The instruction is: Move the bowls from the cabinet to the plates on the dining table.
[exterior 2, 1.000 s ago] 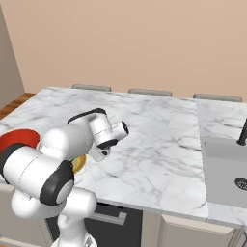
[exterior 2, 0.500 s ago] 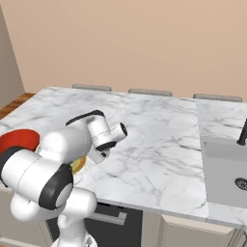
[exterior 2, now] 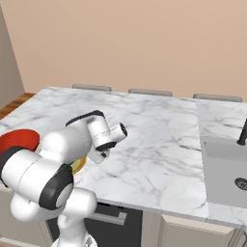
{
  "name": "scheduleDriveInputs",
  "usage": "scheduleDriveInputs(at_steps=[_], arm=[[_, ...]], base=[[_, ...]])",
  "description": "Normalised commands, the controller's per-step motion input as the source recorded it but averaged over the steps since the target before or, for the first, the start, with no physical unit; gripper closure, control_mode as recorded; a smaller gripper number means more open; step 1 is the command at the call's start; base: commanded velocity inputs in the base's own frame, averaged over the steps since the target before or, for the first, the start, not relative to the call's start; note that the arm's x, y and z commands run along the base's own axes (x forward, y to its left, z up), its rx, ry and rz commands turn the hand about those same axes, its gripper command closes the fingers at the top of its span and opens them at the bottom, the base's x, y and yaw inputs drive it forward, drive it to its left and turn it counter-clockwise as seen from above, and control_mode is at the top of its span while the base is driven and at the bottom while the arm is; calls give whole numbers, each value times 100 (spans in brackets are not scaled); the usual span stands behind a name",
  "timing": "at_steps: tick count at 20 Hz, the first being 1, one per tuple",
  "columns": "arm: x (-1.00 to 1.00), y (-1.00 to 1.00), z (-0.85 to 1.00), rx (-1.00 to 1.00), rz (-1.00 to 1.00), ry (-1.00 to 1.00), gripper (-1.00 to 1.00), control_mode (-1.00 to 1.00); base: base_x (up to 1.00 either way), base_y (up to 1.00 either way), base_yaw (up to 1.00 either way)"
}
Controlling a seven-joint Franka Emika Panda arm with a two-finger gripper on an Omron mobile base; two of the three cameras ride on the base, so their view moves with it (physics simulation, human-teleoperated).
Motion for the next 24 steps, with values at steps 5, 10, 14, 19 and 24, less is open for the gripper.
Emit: scheduleDriveInputs(at_steps=[5, 10, 14, 19, 24], arm=[[0, -6, 3, 1, 0, 0, -100, -100], [0, -22, 15, 3, 0, 1, -100, -100], [-3, -35, 37, 3, 0, 6, -100, -100], [-24, -33, 45, 2, 0, 6, -100, -100], [-81, -1, 20, 0, 0, -11, -100, -100]], base=[[0, 0, 0], [0, 0, 0], [0, 0, 0], [0, 0, 0], [0, 0, 0]])
